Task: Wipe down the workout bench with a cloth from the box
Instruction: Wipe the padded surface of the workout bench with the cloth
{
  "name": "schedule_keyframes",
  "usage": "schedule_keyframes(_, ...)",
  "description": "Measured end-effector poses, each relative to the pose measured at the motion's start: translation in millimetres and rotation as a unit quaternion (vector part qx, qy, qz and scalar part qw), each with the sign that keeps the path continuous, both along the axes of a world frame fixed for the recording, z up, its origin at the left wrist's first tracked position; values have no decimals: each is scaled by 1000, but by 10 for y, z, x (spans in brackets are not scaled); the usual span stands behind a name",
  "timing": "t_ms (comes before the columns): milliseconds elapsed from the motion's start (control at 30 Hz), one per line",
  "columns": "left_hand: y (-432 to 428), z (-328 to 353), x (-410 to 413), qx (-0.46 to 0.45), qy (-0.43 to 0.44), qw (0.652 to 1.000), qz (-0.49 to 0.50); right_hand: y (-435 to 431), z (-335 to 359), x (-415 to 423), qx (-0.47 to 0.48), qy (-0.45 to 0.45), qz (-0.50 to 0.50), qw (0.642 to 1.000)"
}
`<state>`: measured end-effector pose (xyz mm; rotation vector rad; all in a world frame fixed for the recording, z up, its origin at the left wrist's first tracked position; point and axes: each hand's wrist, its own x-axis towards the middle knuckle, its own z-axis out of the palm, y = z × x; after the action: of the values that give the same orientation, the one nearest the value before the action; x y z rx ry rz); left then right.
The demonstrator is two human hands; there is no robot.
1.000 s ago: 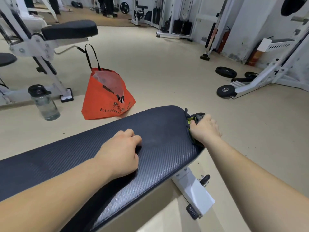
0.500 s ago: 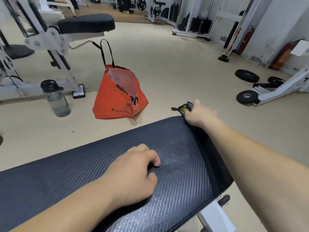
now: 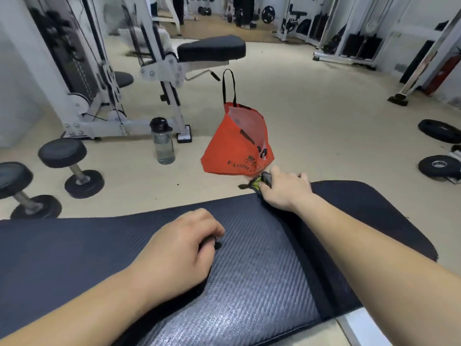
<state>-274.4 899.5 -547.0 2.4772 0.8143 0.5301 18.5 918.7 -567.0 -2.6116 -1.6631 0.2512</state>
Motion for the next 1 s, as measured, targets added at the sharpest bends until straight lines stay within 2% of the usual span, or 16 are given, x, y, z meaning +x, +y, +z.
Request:
schedule_keyframes(133, -68, 26, -812, -28, -38, 996, 73, 83, -36, -856, 40, 2, 32, 999)
schedule_keyframes(367, -85, 57, -2044, -16, 49, 986, 158, 268, -93, -2642, 46, -25, 146, 988)
schedule_keyframes(567, 17, 69, -2635, -69, 32, 961, 266, 288, -153, -3576, 74, -46, 192, 978)
schedule_keyframes(633, 37, 98, -2606, -91, 14, 956, 280, 205, -157, -3718, 94, -49, 207, 973)
schedule_keyframes(733, 55, 175, -2550, -69, 1, 964, 256, -88, -133, -3741, 125, -38, 255, 958)
schedule_keyframes(900, 42, 262, -2608, -34, 11, 973, 226, -620, -55, -3129, 97, -72, 364, 924)
schedule_keyframes(933, 15, 258, -2617, -35, 10, 974, 222, -623, -46, -2932, 81, -92, 348, 930)
schedule_keyframes(1000, -45, 231, -2598, -35, 18, 977, 210, -568, -31, -2600, 58, -131, 240, 960)
